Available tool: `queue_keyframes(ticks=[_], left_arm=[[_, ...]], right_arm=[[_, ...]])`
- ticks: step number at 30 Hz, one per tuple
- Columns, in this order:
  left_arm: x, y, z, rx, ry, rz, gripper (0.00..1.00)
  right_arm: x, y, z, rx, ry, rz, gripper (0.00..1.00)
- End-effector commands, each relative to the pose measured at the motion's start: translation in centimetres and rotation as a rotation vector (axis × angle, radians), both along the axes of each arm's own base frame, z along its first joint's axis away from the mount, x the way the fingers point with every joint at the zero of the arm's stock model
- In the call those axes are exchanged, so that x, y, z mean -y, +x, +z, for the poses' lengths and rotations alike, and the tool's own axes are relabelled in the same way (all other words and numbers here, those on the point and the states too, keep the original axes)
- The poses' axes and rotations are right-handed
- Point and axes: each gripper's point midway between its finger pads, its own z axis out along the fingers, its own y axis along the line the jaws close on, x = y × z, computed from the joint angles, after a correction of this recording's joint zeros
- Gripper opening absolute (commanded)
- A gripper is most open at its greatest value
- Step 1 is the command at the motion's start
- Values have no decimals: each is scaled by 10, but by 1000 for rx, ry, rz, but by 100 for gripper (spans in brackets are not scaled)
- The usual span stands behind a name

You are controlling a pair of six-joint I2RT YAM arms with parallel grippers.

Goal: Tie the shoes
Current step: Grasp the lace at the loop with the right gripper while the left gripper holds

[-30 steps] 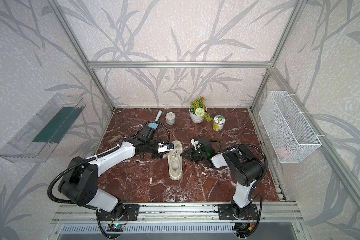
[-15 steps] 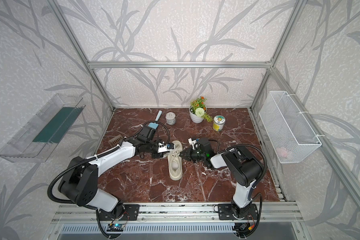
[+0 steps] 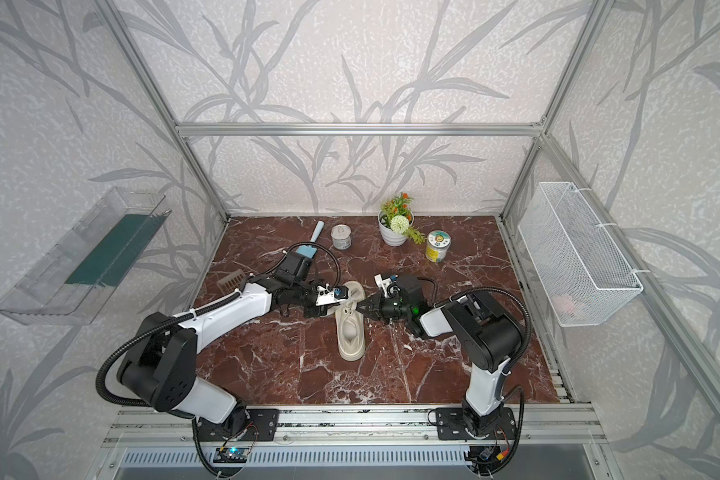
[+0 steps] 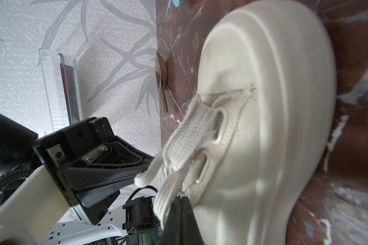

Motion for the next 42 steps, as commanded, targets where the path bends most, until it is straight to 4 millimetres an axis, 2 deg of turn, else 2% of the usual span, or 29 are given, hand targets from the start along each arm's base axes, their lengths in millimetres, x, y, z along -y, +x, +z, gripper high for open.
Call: queue_keyframes(ticks=[1, 19, 31, 42], left_arm=[[4, -8, -5, -30, -7, -26, 0], [5, -11, -13, -64, 21, -22, 0], [6, -13, -19, -89, 37, -21, 0], [7, -9, -20, -102, 50, -5, 0]], right_arm=[[-8, 3, 8, 36, 33, 29, 5], [-17, 6, 11, 52, 90, 50, 5], [-19, 4, 5, 42, 89, 62, 9], [-21, 3, 10, 46, 115, 67, 11]])
